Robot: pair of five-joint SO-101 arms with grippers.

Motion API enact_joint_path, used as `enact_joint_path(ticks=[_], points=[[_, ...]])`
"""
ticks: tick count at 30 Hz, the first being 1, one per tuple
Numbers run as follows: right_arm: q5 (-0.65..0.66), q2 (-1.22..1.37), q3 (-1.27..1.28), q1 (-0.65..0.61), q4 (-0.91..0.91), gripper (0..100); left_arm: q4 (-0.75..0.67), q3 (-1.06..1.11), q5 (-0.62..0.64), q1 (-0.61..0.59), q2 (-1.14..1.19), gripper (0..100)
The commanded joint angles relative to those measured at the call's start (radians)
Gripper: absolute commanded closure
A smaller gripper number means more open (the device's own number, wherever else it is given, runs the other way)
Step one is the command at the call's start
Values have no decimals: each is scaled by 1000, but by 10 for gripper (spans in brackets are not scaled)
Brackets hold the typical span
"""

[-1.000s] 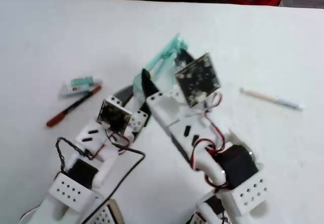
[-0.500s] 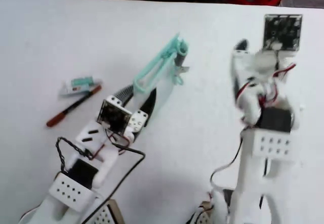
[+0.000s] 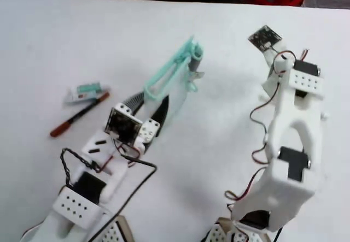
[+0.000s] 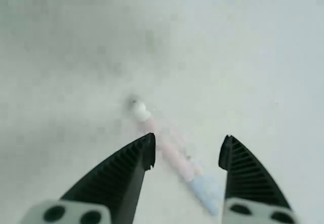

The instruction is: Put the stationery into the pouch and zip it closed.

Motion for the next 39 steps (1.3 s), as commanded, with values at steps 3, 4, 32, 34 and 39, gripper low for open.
enact_joint_path(ticks=[3, 4, 32, 34, 39], points=[[89, 188, -229, 21, 8, 797, -15, -14, 0, -10, -5, 876], [100, 220, -253, 19, 12, 797, -15, -14, 0, -10, -5, 876], [226, 414, -680, 38, 473, 878, -15, -14, 0, -10, -4, 876], [290, 415, -667, 38, 503, 878, -15, -14, 0, -10, -4, 876], [362, 418, -582, 38, 440, 878, -15, -14, 0, -10, -2, 876]])
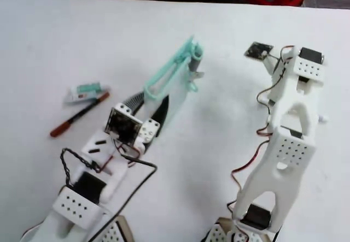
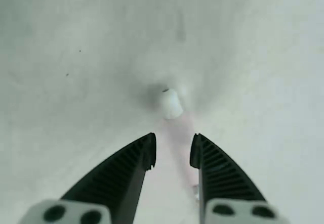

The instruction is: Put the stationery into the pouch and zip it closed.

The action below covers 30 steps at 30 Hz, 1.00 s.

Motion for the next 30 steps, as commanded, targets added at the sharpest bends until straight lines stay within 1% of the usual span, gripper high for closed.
enact_joint_path(ticks=[1, 4, 8, 9, 11, 13, 19, 21, 24, 30], points=[[26, -61, 26, 10, -93, 878, -15, -14, 0, -10, -2, 876], [26, -25, 43, 24, -168, 878, -15, -14, 0, -10, -2, 876], [28, 45, 34, 28, -180, 884, -15, -14, 0, -10, -2, 876], [28, 53, 34, 28, -193, 904, -15, -14, 0, -10, -2, 876], [28, 53, 34, 33, -220, 986, -15, -14, 0, -10, -2, 876], [28, 48, 32, 42, -219, 964, -15, -14, 0, -10, -4, 876], [34, 27, 34, 42, -134, 974, -15, -14, 0, -10, -5, 876], [34, 24, 34, 42, -101, 940, -15, -14, 0, -10, -5, 876], [34, 21, 34, 44, -90, 854, -14, -14, 0, -10, -5, 876], [34, 22, 41, 47, -91, 844, -14, -14, 0, -10, -5, 876]])
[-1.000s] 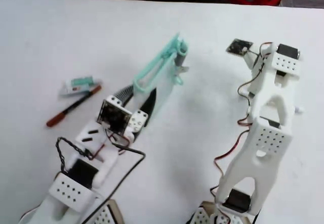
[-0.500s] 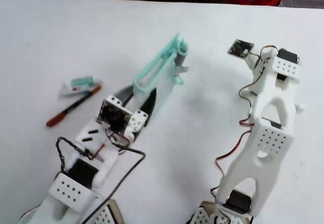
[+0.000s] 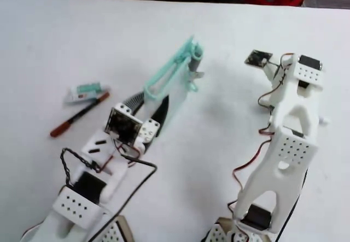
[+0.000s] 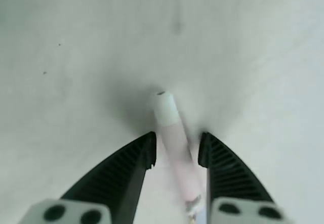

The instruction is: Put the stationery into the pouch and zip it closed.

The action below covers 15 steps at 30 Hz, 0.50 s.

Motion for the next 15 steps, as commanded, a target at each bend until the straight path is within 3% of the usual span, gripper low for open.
enact_joint_path(ticks=[1, 5, 9, 15], points=[[12, -31, -5, 21, 4, 852, -14, -14, 0, -10, -5, 876], [12, -24, -2, 21, -28, 979, -14, -14, 0, -10, -5, 876], [14, 35, -11, 21, -30, 939, -14, -14, 0, -10, -5, 876], [-55, -13, -98, 31, 25, 978, -14, -14, 0, -10, -5, 876]])
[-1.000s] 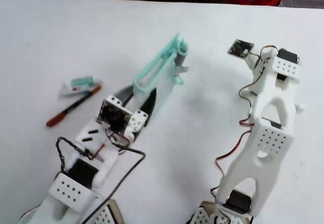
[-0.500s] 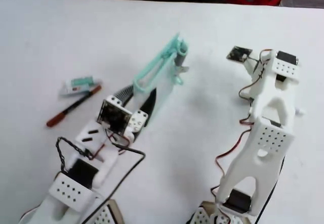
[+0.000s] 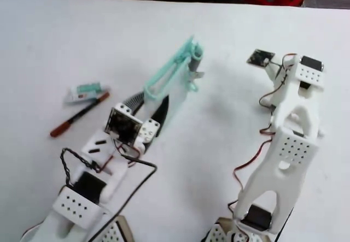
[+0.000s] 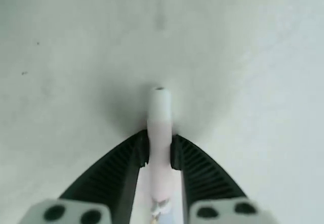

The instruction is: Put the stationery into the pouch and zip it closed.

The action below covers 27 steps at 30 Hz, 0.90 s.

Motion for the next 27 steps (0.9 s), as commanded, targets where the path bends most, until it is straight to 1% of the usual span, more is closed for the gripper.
enact_joint_path(ticks=[1, 5, 7, 9, 12, 16, 19, 22, 24, 27], points=[[-101, -93, -109, 24, 82, 981, -14, -14, 0, -10, -5, 876], [-292, -283, -319, 21, 226, 981, -14, -14, 0, -10, -5, 876], [-358, -375, -411, -15, 291, 981, -14, -14, 0, -10, -5, 876], [-431, -470, -457, -47, 300, 981, -14, -14, 3, -10, -5, 876], [-611, -627, -477, -105, 300, 981, -14, -14, 6, -10, -5, 871], [-884, -822, -457, -196, 300, 981, -8, -14, 8, -10, -5, 823], [-1059, -955, -407, -277, 300, 981, -8, -14, 8, -10, -5, 828], [-1163, -1086, -348, -432, 300, 981, -8, -14, 8, -10, -5, 827], [-1215, -1178, -328, -591, 300, 981, -8, -14, 8, -10, -5, 827], [-1244, -1279, -315, -849, 255, 981, -8, -14, 8, -10, -5, 827]])
